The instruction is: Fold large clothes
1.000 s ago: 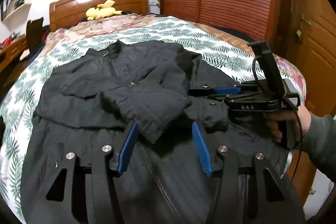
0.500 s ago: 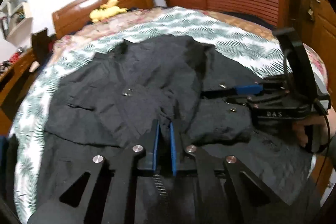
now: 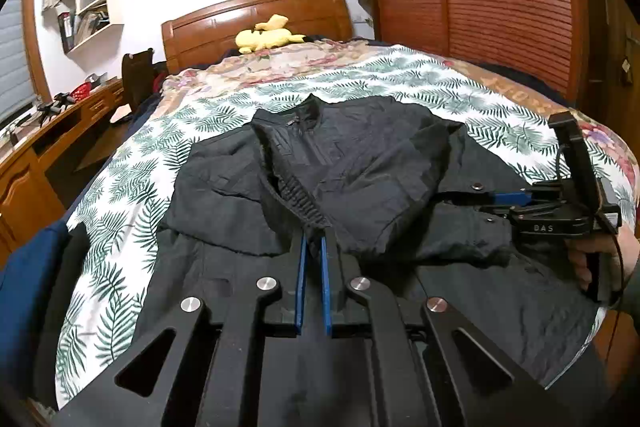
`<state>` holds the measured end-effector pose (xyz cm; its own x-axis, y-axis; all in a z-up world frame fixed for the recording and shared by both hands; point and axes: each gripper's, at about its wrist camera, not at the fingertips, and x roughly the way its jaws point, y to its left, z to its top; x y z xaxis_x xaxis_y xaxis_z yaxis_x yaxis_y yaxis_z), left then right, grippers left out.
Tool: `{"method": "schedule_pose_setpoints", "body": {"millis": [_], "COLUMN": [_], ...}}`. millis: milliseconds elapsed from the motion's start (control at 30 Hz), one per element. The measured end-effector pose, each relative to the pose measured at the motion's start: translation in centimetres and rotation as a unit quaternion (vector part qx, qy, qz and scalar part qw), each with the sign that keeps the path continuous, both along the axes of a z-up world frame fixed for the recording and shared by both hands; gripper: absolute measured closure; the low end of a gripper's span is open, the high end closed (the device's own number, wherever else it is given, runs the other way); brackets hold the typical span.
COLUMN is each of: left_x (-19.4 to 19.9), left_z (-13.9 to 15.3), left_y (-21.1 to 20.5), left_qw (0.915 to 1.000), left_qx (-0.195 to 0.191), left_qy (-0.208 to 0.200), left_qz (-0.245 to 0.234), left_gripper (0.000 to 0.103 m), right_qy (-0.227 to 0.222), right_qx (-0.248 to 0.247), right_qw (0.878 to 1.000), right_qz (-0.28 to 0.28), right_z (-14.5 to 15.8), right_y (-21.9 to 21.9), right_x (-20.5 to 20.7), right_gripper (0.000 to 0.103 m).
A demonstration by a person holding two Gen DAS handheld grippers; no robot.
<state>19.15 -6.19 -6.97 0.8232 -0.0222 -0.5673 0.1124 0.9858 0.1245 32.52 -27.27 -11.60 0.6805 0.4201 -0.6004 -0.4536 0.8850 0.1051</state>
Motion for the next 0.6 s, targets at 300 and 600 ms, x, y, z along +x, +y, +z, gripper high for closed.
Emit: {"method": "schedule_pose_setpoints", "body": {"millis": [300,600], "left_x": [-1.7,-3.8], "left_z": [-0.5,-0.5], "left_y": [0.2,3.2], "left_qw": [0.9994,0.9989], "left_qx": [-0.029,-0.047], "left_qy": [0.007,-0.005], "left_qz": [-0.017,-0.005], "left_gripper": [0.092,0.090], "right_qy": [0.006,0.006], "right_qx": [0.003,0.004], "right_qw": [1.000,1.000], "right_qz": [0.001,0.001], "right_z": [-0.2,-0.2], "right_y": [0.1,0.3], "right_x": [0.3,0.5], "right_gripper": [0.065,0.065]}}
